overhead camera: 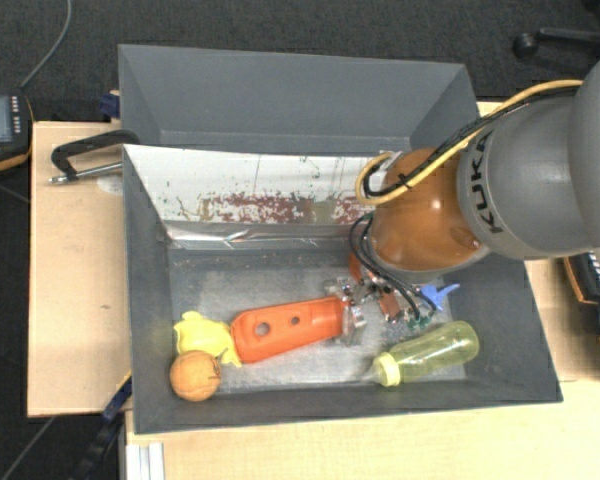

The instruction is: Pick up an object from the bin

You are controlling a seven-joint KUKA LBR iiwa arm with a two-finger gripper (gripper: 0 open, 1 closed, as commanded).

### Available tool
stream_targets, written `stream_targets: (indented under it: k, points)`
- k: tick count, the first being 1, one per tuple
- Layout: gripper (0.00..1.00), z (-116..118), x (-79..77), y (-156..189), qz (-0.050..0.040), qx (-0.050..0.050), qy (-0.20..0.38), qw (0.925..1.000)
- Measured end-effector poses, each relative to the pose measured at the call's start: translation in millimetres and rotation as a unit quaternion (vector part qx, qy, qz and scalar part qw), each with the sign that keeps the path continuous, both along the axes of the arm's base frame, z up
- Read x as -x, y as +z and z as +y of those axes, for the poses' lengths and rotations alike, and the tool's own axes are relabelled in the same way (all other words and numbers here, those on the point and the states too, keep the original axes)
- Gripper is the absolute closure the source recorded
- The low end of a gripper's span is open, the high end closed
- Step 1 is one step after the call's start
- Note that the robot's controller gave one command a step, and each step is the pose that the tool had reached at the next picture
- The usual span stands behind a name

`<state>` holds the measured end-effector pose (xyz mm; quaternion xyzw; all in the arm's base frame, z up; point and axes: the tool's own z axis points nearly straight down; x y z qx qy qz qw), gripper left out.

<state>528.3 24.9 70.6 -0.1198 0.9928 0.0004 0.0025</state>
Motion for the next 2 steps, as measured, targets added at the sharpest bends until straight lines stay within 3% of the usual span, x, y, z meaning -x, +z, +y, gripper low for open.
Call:
stream_targets:
  k: [1, 2]
  points:
    - [1.00, 1.9, 0.3, 52.0, 0.0010, -0.001, 0.002, 1.0000]
    - [1.00, 5.3, 1.4, 58.7, -0.0061, -0.001, 0.003, 1.0000]
